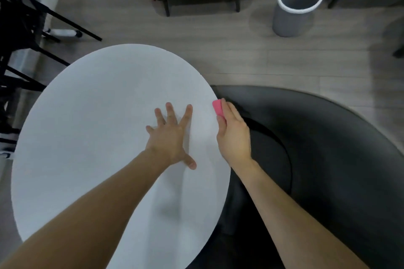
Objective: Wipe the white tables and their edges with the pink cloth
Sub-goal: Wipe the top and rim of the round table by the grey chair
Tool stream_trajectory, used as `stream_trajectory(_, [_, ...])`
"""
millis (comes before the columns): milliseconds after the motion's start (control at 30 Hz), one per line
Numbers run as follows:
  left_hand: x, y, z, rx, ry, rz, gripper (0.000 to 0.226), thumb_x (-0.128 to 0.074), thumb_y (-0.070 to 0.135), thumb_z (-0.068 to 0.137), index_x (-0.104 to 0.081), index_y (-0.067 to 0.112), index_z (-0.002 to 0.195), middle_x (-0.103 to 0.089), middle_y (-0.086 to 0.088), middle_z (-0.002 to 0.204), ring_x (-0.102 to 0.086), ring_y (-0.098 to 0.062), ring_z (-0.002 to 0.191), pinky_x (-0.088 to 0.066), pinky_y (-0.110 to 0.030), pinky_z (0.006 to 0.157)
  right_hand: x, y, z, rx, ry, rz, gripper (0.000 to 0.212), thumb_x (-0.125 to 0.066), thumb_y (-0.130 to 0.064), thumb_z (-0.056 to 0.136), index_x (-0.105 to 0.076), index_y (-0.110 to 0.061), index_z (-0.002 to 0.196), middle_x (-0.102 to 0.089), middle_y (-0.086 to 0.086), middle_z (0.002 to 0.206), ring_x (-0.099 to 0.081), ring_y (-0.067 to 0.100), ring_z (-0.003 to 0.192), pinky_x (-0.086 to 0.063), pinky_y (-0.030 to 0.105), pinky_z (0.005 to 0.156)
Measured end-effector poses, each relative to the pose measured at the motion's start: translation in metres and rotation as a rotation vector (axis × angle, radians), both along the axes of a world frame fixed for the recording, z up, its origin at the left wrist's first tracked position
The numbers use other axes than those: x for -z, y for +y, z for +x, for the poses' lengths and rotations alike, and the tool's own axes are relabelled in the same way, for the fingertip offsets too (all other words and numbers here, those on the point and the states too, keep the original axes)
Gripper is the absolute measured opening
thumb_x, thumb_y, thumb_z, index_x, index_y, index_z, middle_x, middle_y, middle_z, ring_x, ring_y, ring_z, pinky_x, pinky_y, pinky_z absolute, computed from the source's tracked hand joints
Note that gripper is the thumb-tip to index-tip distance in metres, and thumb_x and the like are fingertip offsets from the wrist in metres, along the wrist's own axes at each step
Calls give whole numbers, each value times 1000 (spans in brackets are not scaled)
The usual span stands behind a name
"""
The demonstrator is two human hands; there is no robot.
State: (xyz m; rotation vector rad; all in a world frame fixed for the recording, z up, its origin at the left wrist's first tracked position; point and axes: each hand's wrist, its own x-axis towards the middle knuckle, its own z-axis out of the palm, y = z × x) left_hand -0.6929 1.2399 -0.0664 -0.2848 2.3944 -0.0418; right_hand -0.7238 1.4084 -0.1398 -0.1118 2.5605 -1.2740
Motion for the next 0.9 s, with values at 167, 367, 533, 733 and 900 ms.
stream_trajectory(167, [7, -4, 1, 38, 24, -3, 178, -96, 78, 46, 36, 40, 159, 28, -20, 174, 16, -58, 160, -29, -79, 119, -4, 19, 89, 173, -58, 11, 55, -46, -28, 116, -34, -23, 168, -42, -6, 169, -49, 19, 149, -41, 31, 120])
stream_trajectory(367, [7, -7, -1, 47, 50, 12, 176, -95, 83, 40, 27, 44, 162, 21, -17, 176, 9, -57, 161, -31, -80, 117, -18, 17, 172, 349, -131, 29, 57, -45, -35, 116, -27, -31, 171, -34, -17, 170, -42, -2, 141, -36, 16, 113])
stream_trajectory(533, [4, -14, 14, 50, 92, 50, 161, -90, 85, 53, 16, 41, 166, 18, -14, 178, 9, -53, 163, -26, -76, 119, -41, 35, 195, 294, -142, 123, 48, -57, -32, 113, -52, -25, 160, -54, -6, 154, -60, 15, 133, -50, 29, 113])
stream_trajectory(733, [-22, 7, 112, 192, 189, 644, 47, -74, 23, 98, -64, 23, 144, -70, -2, 138, -66, -20, 127, -50, -39, 113, -111, 66, 237, 281, -266, 117, 58, -72, -31, 102, -54, -33, 157, -62, -8, 133, -62, 14, 121, -49, 28, 106])
stream_trajectory(900, [-56, 56, 170, 250, 15, 1062, 43, -70, 6, 99, -70, 29, 135, -79, 12, 117, -75, -7, 109, -61, -38, 101, -156, 90, 301, 518, -225, -61, 49, -81, -29, 92, -69, -37, 139, -73, -21, 130, -66, 5, 123, -53, 36, 110])
